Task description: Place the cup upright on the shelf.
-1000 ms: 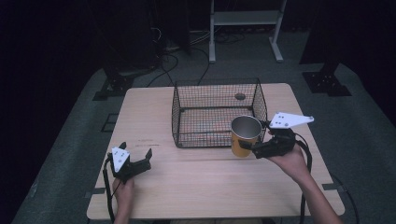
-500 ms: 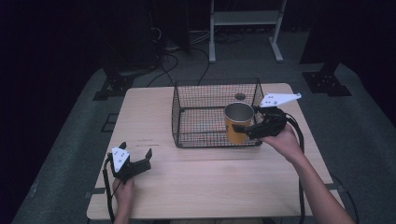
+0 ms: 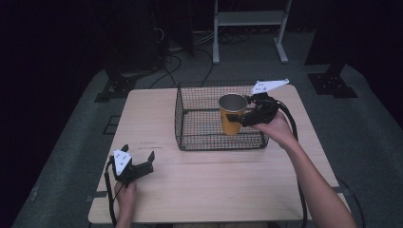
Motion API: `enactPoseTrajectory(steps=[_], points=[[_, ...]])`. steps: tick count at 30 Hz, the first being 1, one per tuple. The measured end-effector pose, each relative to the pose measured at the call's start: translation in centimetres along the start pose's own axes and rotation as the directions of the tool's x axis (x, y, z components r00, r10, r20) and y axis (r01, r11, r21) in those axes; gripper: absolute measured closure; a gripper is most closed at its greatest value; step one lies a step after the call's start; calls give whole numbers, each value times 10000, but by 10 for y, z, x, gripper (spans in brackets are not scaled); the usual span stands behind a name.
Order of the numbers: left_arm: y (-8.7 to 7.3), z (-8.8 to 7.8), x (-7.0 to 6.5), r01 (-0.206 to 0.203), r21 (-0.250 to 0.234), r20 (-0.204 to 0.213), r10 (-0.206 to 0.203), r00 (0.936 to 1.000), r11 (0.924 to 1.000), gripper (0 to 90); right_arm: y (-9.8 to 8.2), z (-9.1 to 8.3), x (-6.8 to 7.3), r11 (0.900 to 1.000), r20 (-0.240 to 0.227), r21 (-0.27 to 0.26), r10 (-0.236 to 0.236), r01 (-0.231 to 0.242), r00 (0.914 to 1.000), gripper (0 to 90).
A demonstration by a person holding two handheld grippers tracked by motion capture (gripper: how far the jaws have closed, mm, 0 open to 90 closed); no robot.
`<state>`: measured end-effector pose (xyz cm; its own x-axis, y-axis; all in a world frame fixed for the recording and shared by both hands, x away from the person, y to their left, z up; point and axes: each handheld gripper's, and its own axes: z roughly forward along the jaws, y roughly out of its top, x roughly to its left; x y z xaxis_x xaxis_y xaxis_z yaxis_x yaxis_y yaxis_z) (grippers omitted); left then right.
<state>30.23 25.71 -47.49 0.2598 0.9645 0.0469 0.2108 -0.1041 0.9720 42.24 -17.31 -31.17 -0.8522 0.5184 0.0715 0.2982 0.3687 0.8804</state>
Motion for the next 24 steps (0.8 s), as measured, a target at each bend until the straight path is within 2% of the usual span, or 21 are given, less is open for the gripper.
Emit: enactPoseTrajectory(steps=[7, 9, 18, 24], points=[[0, 0, 0, 17, -7, 13, -17, 10000, 10000, 0, 8, 16, -11, 9997, 79, 238, 45, -47, 10000, 129], [0, 0, 0, 34, -20, 18, -34, 10000, 10000, 0, 9, 22, -15, 9992, -127, 364, 158, -154, 9998, 129], [0, 0, 1, 71, -28, 36, -71, 10000, 10000, 0, 11, 40, -25, 9978, -200, 586, 315, -303, 9993, 128], [0, 0, 0, 53, -34, 46, -53, 10000, 10000, 0, 11, 48, -32, 9977, -168, 506, 469, -460, 9988, 128]])
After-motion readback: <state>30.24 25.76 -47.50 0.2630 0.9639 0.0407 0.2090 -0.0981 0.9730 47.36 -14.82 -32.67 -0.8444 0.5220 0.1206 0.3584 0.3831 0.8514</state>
